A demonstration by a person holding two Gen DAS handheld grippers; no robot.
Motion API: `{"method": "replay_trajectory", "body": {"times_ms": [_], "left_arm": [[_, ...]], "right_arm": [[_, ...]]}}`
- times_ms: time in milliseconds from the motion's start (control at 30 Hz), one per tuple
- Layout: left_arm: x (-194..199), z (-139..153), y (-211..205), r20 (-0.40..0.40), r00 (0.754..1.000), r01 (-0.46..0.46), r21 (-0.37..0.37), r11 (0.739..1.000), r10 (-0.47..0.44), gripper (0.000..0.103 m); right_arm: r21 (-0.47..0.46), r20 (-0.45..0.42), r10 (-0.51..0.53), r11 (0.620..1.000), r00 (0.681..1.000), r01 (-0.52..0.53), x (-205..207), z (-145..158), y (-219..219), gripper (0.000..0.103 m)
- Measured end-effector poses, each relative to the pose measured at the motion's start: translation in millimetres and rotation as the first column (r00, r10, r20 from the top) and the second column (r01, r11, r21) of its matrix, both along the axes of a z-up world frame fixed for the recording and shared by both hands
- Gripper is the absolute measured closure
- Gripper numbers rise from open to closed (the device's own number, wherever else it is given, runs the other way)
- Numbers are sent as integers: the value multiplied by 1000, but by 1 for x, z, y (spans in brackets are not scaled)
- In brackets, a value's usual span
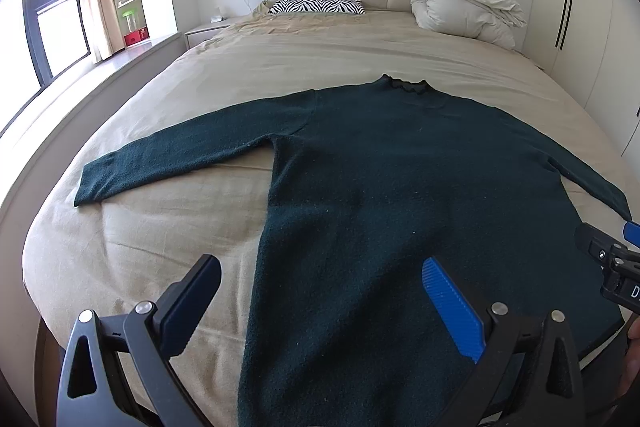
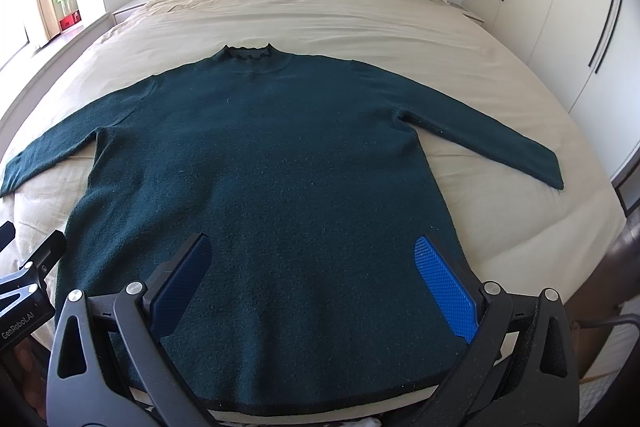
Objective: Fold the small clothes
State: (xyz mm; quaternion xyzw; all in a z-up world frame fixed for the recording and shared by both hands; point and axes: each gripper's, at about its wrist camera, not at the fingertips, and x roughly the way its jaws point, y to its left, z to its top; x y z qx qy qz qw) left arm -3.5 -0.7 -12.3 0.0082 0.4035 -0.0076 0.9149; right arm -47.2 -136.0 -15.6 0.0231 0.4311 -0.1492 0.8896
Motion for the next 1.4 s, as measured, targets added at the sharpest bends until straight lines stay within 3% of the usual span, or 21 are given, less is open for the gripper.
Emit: {"method": "replay_trajectory", "body": {"times_ms": [33, 1400], "left_arm": [[0, 9, -2, -2, 1000, -9, -4, 1000, 9, 0], [-2, 4, 1, -14, 1000, -12, -13, 1000, 12, 0]], "right_arm": [[-1, 1, -1, 1000, 1000, 1, 0, 0, 0, 0], [13, -1, -10, 1000, 1000, 10, -1, -3, -3, 0]]}}
